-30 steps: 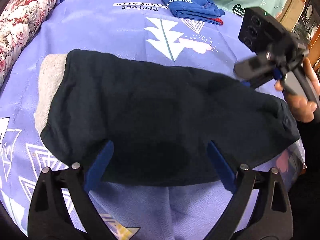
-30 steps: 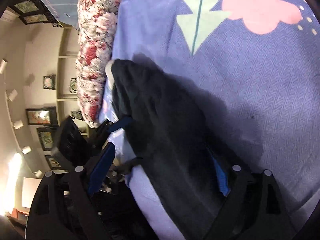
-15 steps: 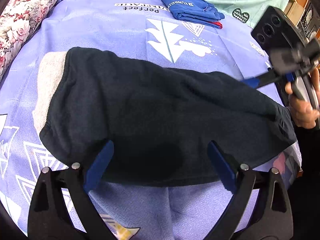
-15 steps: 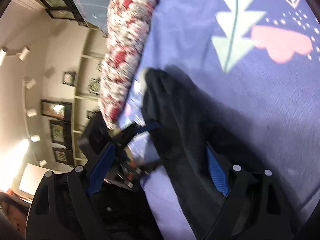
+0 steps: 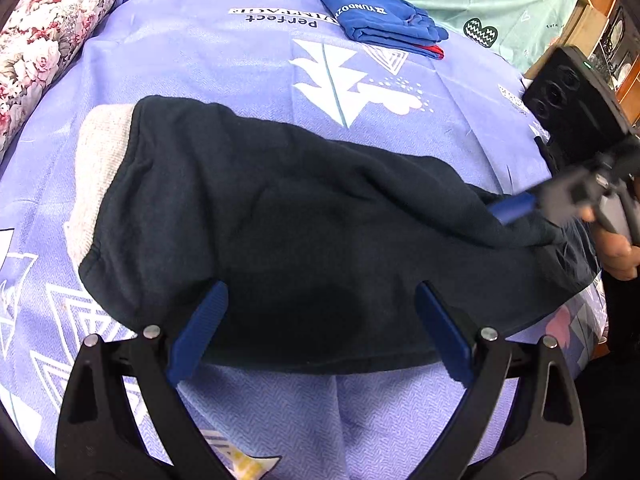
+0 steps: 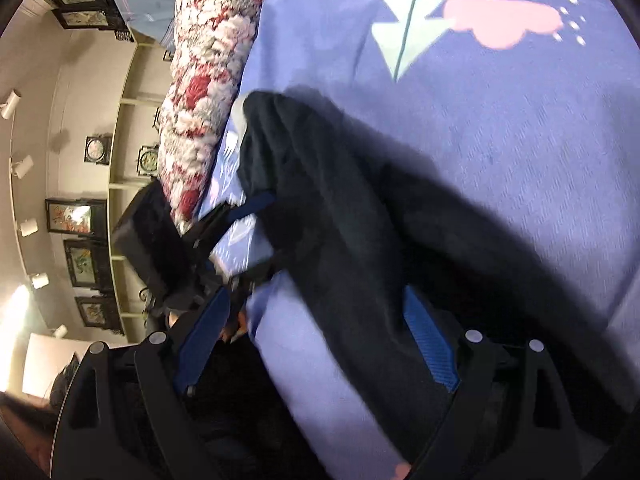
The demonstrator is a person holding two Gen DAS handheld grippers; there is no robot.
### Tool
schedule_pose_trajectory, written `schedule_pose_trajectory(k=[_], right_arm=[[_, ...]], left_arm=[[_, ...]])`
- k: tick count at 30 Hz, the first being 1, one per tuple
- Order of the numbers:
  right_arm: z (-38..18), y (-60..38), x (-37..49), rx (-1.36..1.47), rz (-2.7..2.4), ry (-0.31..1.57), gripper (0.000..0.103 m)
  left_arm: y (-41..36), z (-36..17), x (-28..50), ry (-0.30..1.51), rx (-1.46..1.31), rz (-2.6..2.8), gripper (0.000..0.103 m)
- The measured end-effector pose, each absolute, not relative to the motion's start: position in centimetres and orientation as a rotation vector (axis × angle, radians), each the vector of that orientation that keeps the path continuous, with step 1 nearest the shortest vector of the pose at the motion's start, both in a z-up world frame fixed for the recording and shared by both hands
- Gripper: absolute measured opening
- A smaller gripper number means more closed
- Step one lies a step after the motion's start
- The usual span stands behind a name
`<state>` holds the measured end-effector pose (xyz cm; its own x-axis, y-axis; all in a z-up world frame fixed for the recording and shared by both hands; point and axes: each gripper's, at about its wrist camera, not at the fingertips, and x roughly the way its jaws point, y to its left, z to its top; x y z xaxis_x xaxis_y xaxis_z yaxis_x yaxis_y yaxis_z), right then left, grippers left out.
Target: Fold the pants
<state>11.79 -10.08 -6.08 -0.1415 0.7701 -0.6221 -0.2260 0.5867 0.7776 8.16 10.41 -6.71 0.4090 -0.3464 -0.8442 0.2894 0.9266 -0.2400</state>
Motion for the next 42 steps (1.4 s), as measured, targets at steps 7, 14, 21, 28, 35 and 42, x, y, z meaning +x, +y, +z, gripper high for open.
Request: schedule_pose_trajectory(k=[7, 14, 21, 28, 35, 42], right_arm=[[-9.2, -6.9, 14.8, 0.582, 0.956, 1.451, 0.051], [-7.5, -11.2, 16.2, 0.636, 0.757, 1.225, 0.015], [-7.4, -13.0, 17.6, 0.571, 0.661, 1.261, 0.014], [-1.0, -17.5, 14.4, 0.5, 0.614, 1.106, 0.025], [-7.7, -14.7, 8.6, 0.441, 0.435, 1.25, 0.035], [-4.3, -23.7, 0.3, 0.576, 0.285, 0.962, 0.054]], left_arm=[[10.5, -6.7, 8.1, 1.076, -0.062, -0.403, 0.096], [10.6, -6.8, 7.9, 1.071, -0.055, -0.422, 0.096], [11.0, -6.8, 7.6, 1.068, -0.066, -0.432, 0.096], [10.7, -6.1, 7.7, 1.071, -0.06, -0.426, 0.096], [9.6, -6.1, 8.1, 1.102, 0.003, -0.412, 0.096], [9.9, -6.4, 6.2, 1.084, 0.082, -0.41, 0.096]])
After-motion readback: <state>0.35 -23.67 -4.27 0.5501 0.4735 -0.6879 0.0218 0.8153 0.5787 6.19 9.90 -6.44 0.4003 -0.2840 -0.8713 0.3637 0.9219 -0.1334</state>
